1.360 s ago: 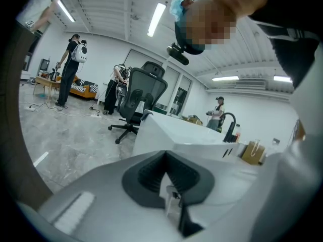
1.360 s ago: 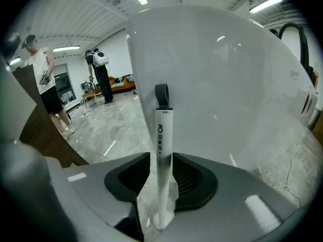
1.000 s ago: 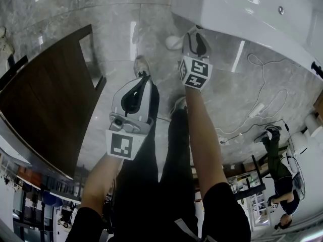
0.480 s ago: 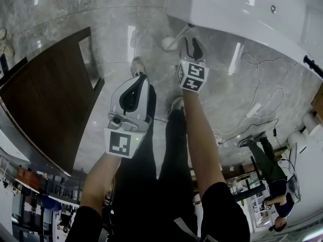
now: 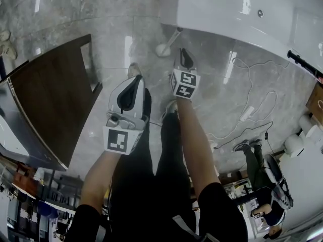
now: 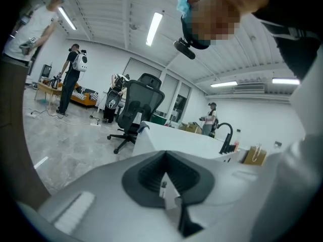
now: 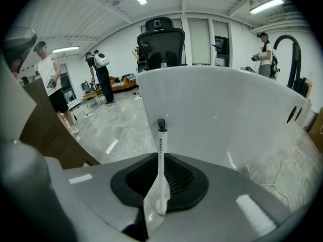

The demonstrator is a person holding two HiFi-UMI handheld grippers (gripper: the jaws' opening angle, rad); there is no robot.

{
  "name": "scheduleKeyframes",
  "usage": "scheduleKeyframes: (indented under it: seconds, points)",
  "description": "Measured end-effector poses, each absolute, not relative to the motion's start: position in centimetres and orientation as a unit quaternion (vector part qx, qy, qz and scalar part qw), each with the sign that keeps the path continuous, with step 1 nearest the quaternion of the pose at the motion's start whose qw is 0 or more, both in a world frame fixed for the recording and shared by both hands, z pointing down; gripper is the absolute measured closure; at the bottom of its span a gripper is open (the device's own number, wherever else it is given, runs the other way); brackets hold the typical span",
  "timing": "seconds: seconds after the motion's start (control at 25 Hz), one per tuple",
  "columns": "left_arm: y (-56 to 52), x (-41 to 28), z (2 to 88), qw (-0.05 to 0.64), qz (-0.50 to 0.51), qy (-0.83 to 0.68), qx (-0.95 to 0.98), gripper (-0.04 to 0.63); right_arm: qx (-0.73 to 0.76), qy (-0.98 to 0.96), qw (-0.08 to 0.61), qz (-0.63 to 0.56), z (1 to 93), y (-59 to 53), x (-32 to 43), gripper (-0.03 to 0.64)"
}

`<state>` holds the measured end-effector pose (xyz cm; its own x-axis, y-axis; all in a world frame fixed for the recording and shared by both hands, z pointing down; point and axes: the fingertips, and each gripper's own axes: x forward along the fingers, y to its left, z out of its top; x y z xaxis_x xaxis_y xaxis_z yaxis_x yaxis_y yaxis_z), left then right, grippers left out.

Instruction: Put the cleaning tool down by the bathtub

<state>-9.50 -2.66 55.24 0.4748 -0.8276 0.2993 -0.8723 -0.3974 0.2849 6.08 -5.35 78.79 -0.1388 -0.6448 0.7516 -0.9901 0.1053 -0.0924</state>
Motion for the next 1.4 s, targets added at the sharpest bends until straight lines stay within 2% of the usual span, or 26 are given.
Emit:
scheduleKeyframes:
  seconds: [0.24, 0.8, 1.4]
  points:
    - [-2.0, -8.5, 50.5, 0.196, 0.044, -0.52, 0.83, 0.586, 0.589, -0.69, 0.279, 0.316, 73.9, -3.4, 6.4, 0.604]
    - [1.1, -5.2, 36.0, 0.16, -0.002, -0.525, 0.836, 0.588, 0.586, -0.702, 0.257, 0.314, 59.3, 1.1, 8.7, 0.616]
    - [8.5, -0.4, 25.2, 0.14, -0.03, -0.524, 0.84, 0.588, 0.595, -0.736, 0.179, 0.269, 41.4, 7.2, 13.0, 0.617]
